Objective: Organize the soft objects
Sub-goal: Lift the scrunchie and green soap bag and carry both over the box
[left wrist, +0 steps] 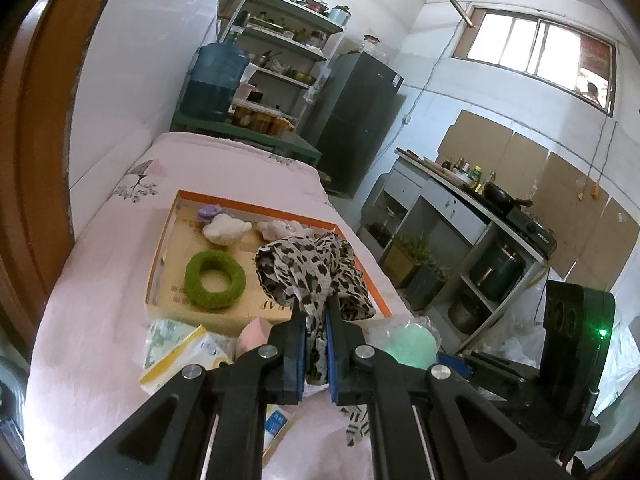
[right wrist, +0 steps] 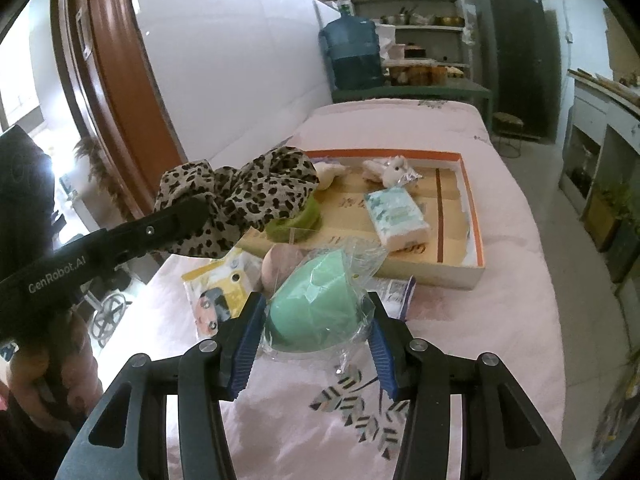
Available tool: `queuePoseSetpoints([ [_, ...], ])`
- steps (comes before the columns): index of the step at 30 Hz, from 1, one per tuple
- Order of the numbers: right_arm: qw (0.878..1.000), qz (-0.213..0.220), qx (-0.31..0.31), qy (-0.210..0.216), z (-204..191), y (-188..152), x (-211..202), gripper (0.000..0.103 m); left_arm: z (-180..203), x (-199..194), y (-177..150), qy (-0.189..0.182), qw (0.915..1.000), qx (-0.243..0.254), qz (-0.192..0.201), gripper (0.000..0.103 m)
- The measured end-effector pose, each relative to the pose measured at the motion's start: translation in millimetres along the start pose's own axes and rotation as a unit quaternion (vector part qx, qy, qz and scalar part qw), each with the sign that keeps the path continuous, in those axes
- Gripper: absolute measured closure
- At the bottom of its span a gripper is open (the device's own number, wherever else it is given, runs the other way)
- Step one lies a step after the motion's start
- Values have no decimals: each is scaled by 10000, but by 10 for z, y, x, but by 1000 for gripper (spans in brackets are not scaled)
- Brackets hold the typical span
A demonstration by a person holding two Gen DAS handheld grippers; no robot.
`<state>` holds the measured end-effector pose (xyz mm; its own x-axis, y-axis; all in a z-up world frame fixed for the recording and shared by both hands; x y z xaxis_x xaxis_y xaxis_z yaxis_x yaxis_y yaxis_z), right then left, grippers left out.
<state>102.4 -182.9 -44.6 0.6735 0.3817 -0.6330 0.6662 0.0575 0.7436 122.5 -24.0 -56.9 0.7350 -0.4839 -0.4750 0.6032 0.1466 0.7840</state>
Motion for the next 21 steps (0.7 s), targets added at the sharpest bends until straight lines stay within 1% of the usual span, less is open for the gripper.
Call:
queuePoseSetpoints([
  [12, 10000, 68, -14, -35, 152, 207, 82, 52, 89, 163, 167, 45, 9999, 158, 53, 95],
  [21, 9999, 166, 2, 22, 255, 398, 181, 52, 43, 323, 310, 283, 9993, 214, 92, 95],
])
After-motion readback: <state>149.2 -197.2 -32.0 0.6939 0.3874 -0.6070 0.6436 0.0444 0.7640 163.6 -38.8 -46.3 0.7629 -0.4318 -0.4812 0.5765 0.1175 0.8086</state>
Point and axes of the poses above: each gripper's, at about its wrist camera, not at the fingertips, and x roughly the way its jaws point, z to its right, y to its top, the point moved 4 cm from there along x, roughly the way its jaws point, and after that the axes turned 1 degree about y, right-handed, at the moved point
